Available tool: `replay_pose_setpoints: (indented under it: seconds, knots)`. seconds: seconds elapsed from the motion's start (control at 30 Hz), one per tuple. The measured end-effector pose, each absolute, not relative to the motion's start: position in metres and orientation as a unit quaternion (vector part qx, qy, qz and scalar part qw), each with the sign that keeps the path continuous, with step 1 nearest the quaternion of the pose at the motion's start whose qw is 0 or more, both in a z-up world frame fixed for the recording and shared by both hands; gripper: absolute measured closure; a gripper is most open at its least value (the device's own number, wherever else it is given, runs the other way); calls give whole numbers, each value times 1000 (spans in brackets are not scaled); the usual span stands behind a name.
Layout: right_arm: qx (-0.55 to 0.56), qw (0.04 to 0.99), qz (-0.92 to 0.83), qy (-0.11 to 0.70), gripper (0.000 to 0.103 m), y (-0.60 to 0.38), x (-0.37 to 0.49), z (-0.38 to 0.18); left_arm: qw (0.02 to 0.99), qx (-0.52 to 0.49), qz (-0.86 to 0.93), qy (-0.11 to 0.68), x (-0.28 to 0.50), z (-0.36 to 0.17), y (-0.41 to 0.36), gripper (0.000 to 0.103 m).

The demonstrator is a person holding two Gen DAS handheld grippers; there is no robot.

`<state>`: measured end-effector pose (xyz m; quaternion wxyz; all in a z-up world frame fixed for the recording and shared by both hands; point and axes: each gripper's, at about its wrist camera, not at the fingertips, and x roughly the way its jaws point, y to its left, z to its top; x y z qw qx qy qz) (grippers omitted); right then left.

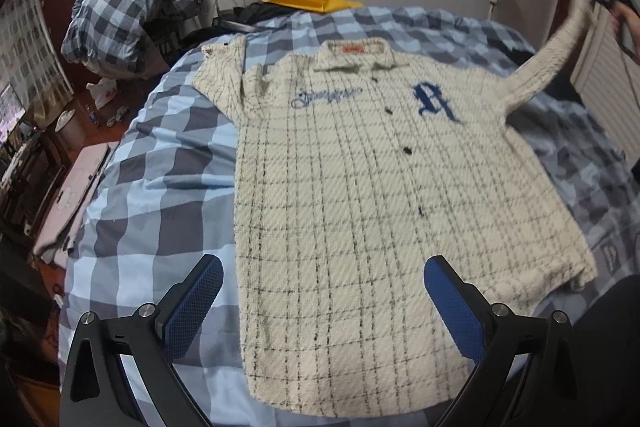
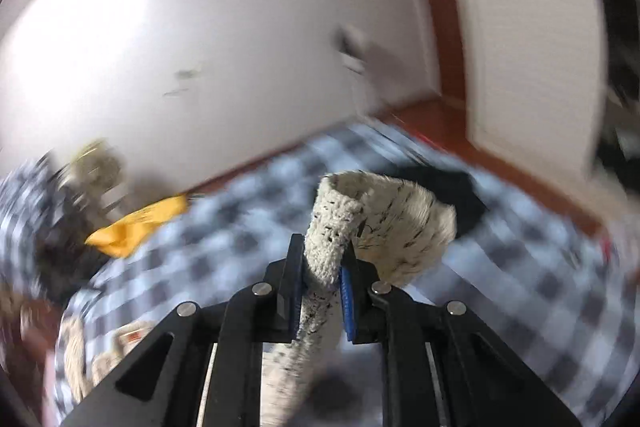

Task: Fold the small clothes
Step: 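Grasp the sleeve cuff with the right tool and lift it, then lay the held sleeve across the shirt chest and open the right tool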

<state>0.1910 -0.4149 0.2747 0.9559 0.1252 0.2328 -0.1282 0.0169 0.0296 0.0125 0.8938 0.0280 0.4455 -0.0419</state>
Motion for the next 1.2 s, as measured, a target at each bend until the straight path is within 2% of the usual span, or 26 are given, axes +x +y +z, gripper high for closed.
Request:
replay_pose_setpoints:
  seconds: [0.17,0.23,0.27,0.3,0.33,0.37,0.4,0.47,0.63,0.9,1.07,1.2]
  knots:
    - [87,968,40,234,91,-243,206,304,901,12,-32,431,13,18,43,1]
    - [97,953,123,258,86,-170,207,298,901,5,-27,433,13,16,49,1]
    - [118,930,184,296,84,-130,212,287,900,0,-26,435,13,15,52,1]
    - [138,906,225,332,71,-103,217,274,899,-6,-25,437,13,15,54,1]
    - [165,865,274,386,49,-68,223,254,898,-13,-25,439,13,14,57,1]
    - [187,828,311,428,40,-41,226,236,898,-19,-25,440,12,15,59,1]
    - [209,794,333,464,36,-17,223,216,897,-24,-26,440,12,15,60,1]
    - [226,776,334,486,36,-7,217,196,898,-29,-27,438,10,17,62,1]
    - [167,796,271,515,31,-57,211,170,906,-20,-37,421,3,25,59,1]
    - [57,839,12,541,30,-231,176,118,910,-6,-38,412,0,29,55,1]
    - [42,808,-47,586,31,-266,184,57,907,-2,-32,419,4,25,53,1]
    - [31,804,-42,593,31,-259,185,33,903,7,-23,429,10,18,51,1]
